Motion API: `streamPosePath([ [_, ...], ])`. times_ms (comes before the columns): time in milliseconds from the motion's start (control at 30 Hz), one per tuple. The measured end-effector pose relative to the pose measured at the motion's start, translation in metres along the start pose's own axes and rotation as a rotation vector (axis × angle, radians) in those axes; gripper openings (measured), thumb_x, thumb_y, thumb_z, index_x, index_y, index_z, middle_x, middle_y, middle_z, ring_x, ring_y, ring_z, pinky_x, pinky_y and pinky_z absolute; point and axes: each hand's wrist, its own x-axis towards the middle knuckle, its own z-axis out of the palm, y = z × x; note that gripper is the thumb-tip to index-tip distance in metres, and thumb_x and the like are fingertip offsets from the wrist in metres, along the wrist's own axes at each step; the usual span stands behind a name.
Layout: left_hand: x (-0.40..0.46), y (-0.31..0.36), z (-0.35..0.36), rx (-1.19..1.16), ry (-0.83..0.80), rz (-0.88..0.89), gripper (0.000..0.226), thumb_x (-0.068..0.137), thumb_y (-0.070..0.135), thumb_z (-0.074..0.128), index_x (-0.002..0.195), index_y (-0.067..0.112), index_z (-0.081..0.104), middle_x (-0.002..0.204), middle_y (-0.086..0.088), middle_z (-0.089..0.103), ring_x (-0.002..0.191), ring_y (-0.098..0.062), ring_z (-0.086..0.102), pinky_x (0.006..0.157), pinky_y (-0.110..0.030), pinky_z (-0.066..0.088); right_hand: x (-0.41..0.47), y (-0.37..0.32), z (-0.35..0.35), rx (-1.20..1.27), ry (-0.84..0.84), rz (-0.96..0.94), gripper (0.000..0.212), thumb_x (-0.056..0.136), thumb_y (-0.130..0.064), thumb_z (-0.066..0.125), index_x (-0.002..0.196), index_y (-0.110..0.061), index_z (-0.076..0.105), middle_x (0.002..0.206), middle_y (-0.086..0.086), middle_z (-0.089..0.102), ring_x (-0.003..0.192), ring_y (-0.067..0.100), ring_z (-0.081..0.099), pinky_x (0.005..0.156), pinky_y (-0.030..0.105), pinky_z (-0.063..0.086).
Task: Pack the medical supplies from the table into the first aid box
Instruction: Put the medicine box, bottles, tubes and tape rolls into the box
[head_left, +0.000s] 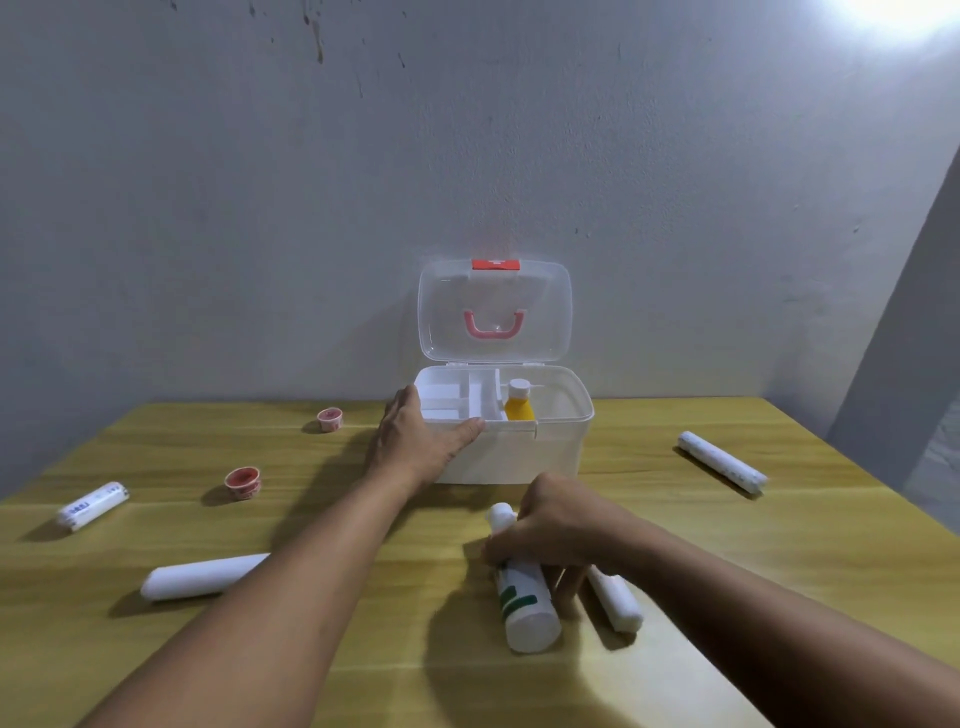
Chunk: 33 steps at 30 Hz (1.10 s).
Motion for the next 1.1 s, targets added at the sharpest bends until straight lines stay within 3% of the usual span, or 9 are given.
streamPosePath([
  [100,0.001,0.000,0.001,0.001,0.002,-0.006,0.098,0.066,0.067,0.067,0.144,0.018,0.033,0.148,-0.004,0.042,0.132,-0.026,0.043,0.099,-0.035,0.040,-0.007,-0.002,-0.029,0.070,0.016,-0.031,0.030,0.070,-0.021,0.078,0.083,0.004,0.069,0.077,0.019,0.074,0.064,0.031,0.074,0.056,0.042,0.062],
  [233,0.000,0.001,0.000,-0.005,0.000,-0.013,0.098,0.066,0.067,0.067,0.144,0.019,0.033,0.148,-0.003,0.041,0.132,-0.025,0.043,0.099,-0.034,0.040,-0.015,-0.013,-0.093,0.202,0.263,-0.161,0.018,0.076,-0.015,0.077,0.079,-0.002,0.065,0.072,0.014,0.071,0.058,0.021,0.071,0.046,0.031,0.058],
  [433,-0.001,0.004,-0.001,-0.007,0.004,-0.021,0.092,0.068,0.065,0.067,0.142,0.020,0.036,0.144,-0.003,0.045,0.128,-0.026,0.046,0.090,-0.033,0.040,0.032,-0.021,-0.130,0.187,0.582,-0.228,0.023,0.071,-0.013,0.080,0.084,-0.005,0.062,0.093,0.016,0.068,0.083,0.031,0.069,0.071,0.047,0.061],
  [633,-0.005,0.006,-0.002,0.012,0.021,-0.003,0.094,0.070,0.063,0.067,0.145,0.019,0.031,0.148,-0.004,0.041,0.132,-0.026,0.042,0.095,-0.033,0.040,0.085,-0.004,-0.098,-0.128,0.529,-0.074,0.028,0.065,-0.033,0.079,0.080,-0.014,0.064,0.088,0.006,0.069,0.084,0.025,0.064,0.083,0.049,0.055],
  [767,-0.005,0.007,-0.002,0.017,0.018,-0.009,0.095,0.070,0.063,0.067,0.145,0.018,0.031,0.148,-0.005,0.041,0.132,-0.027,0.043,0.095,-0.035,0.041,0.094,0.007,-0.085,-0.167,0.515,-0.009,0.029,0.068,-0.040,0.073,0.080,-0.015,0.066,0.085,0.005,0.068,0.086,0.024,0.060,0.093,0.046,0.038],
  [900,-0.002,0.008,0.000,-0.018,-0.006,-0.056,0.094,0.065,0.063,0.068,0.141,0.019,0.035,0.144,-0.004,0.045,0.131,-0.027,0.043,0.100,-0.040,0.043,0.096,0.011,-0.085,-0.186,0.500,-0.023,0.032,0.069,-0.044,0.073,0.075,-0.013,0.067,0.081,0.004,0.067,0.085,0.024,0.059,0.092,0.047,0.037],
  [967,-0.004,0.013,0.003,0.022,0.034,-0.060,0.094,0.066,0.060,0.068,0.139,0.014,0.032,0.146,-0.005,0.039,0.137,-0.027,0.033,0.108,-0.049,0.034,0.093,0.012,-0.091,-0.160,0.460,-0.069,0.040,0.067,-0.046,0.075,0.080,-0.009,0.070,0.084,0.006,0.070,0.085,0.026,0.062,0.091,0.052,0.044],
  [1033,-0.007,0.019,0.008,0.152,0.117,0.009,0.095,0.071,0.057,0.064,0.143,0.008,0.024,0.155,-0.007,0.026,0.147,-0.027,0.014,0.115,-0.055,0.018,0.088,0.016,-0.102,-0.037,0.513,-0.128,0.049,0.068,-0.040,0.078,0.095,0.000,0.070,0.100,0.017,0.072,0.094,0.034,0.065,0.088,0.057,0.051],
  [1100,-0.012,0.028,0.013,0.250,0.167,0.102,0.099,0.076,0.059,0.057,0.149,0.006,0.015,0.161,-0.010,0.012,0.150,-0.025,0.001,0.119,-0.054,0.006,0.083,0.032,-0.117,0.058,0.630,-0.122,0.037,0.073,-0.024,0.074,0.098,0.003,0.069,0.104,0.021,0.071,0.098,0.036,0.066,0.087,0.051,0.054],
])
